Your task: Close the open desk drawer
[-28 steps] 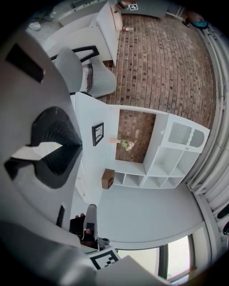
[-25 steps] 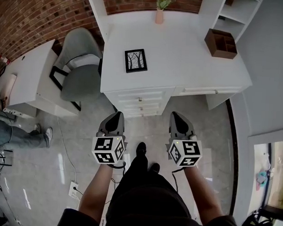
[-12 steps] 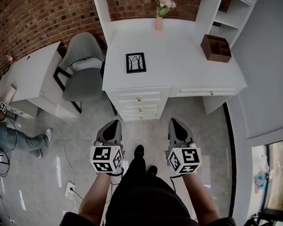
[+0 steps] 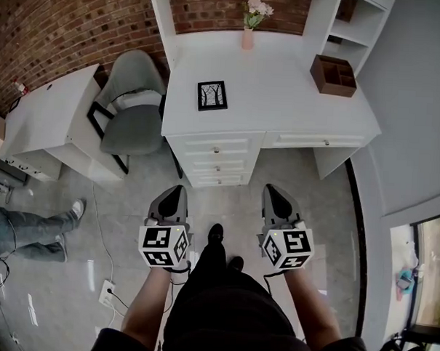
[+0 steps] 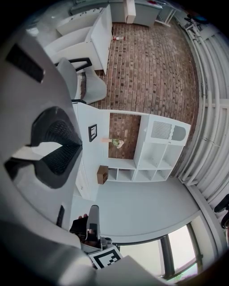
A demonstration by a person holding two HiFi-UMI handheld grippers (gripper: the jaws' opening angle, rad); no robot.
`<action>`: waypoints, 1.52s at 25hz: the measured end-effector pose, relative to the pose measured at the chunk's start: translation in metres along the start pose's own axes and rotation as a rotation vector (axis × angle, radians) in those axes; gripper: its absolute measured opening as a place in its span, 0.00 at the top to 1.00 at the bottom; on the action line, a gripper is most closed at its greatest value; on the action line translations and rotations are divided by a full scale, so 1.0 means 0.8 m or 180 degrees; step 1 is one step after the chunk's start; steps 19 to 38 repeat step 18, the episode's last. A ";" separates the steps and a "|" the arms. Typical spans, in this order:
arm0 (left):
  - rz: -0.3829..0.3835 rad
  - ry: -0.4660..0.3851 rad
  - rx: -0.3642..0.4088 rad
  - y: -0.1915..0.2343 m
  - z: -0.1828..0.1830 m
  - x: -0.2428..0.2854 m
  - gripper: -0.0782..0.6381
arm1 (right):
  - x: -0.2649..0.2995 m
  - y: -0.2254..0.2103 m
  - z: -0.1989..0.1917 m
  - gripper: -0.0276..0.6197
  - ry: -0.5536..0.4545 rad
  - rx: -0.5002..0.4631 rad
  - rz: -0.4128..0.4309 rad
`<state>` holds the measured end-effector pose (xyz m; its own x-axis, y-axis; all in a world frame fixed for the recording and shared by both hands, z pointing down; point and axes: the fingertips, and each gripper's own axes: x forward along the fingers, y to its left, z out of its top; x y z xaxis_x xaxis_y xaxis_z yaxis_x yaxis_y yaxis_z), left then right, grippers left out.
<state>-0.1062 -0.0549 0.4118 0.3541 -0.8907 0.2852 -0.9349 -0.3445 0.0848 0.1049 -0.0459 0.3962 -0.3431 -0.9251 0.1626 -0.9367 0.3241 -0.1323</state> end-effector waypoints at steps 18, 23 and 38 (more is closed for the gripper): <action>-0.0019 -0.0028 0.0030 -0.010 0.009 0.004 0.88 | -0.001 -0.003 0.009 0.95 -0.0058 0.0011 0.0029; -0.0019 -0.0028 0.0030 -0.010 0.009 0.004 0.88 | -0.001 -0.003 0.009 0.95 -0.0058 0.0011 0.0029; -0.0019 -0.0028 0.0030 -0.010 0.009 0.004 0.88 | -0.001 -0.003 0.009 0.95 -0.0058 0.0011 0.0029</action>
